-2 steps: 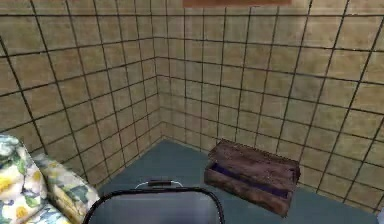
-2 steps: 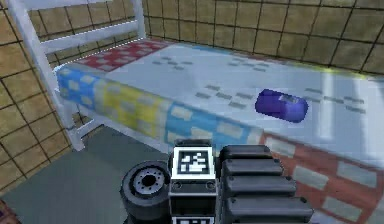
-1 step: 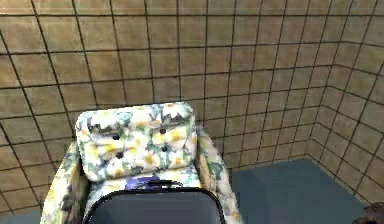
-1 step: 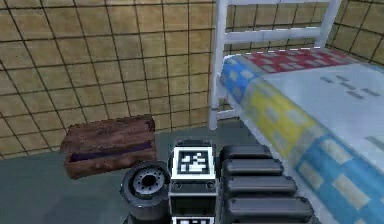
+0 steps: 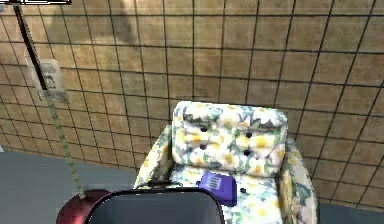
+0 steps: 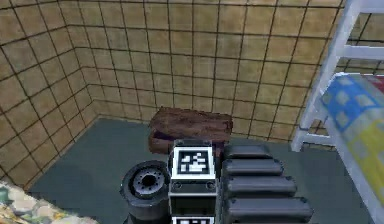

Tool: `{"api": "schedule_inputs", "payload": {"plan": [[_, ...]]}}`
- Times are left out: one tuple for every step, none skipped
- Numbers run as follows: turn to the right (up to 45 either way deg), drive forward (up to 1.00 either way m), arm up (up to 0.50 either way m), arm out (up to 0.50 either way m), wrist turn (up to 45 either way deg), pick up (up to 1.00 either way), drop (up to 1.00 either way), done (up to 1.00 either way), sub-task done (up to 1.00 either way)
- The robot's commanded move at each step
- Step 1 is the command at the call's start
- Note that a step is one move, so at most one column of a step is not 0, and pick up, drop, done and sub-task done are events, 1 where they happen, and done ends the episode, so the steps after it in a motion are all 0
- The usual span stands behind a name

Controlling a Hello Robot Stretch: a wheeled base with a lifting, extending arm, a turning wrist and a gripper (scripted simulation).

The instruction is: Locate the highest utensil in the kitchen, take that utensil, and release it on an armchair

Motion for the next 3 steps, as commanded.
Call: {"api": "schedule_inputs", "payload": {"plan": [[0.0,0.20,0.00,0.00,0.0,0.00,0.00,0.00,0.00],[-45.0,0.00,0.00,0.00,0.0,0.00,0.00,0.00,0.00],[-45.0,0.00,0.00,0.00,0.0,0.00,0.00,0.00,0.00]]}}
